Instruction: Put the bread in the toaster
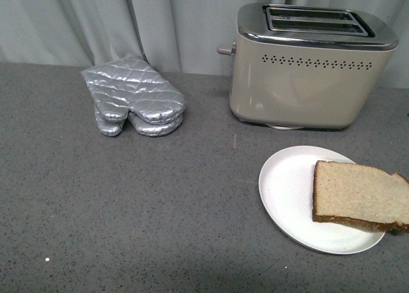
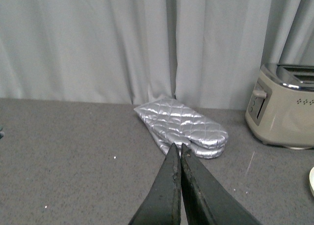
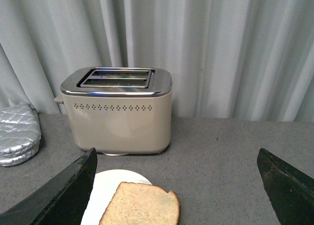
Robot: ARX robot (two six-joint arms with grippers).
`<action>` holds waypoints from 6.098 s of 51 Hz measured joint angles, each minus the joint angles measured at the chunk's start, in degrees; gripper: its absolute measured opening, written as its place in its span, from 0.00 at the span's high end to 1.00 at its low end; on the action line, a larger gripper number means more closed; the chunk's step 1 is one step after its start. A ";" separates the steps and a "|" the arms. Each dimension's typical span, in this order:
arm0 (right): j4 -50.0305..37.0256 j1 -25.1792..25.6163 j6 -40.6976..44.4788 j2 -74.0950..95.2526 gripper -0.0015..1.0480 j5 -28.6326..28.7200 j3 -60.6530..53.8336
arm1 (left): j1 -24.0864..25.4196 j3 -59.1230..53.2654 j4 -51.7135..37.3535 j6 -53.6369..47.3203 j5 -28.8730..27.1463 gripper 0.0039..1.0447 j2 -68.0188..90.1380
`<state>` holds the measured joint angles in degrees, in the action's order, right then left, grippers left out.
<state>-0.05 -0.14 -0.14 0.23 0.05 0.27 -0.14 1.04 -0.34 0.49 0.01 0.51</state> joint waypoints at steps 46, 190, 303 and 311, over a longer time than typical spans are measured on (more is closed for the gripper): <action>0.33 3.61 4.74 19.34 0.09 0.20 3.58 | 0.00 0.00 0.22 -0.11 0.00 0.06 -0.28; -1.09 -12.46 -78.93 81.83 0.99 -11.98 57.24 | 0.00 0.00 0.22 -0.11 0.00 0.06 -0.28; -32.70 -14.01 -19.82 84.72 0.09 -25.40 48.48 | 0.00 0.00 0.22 -0.11 0.00 0.06 -0.28; -37.11 -12.96 -2.80 75.23 0.09 -24.26 34.36 | 0.00 0.00 0.22 -0.11 0.00 0.06 -0.28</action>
<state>-37.17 -13.10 -2.94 75.46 -24.21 34.63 -0.14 1.04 -0.12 0.38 0.01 0.23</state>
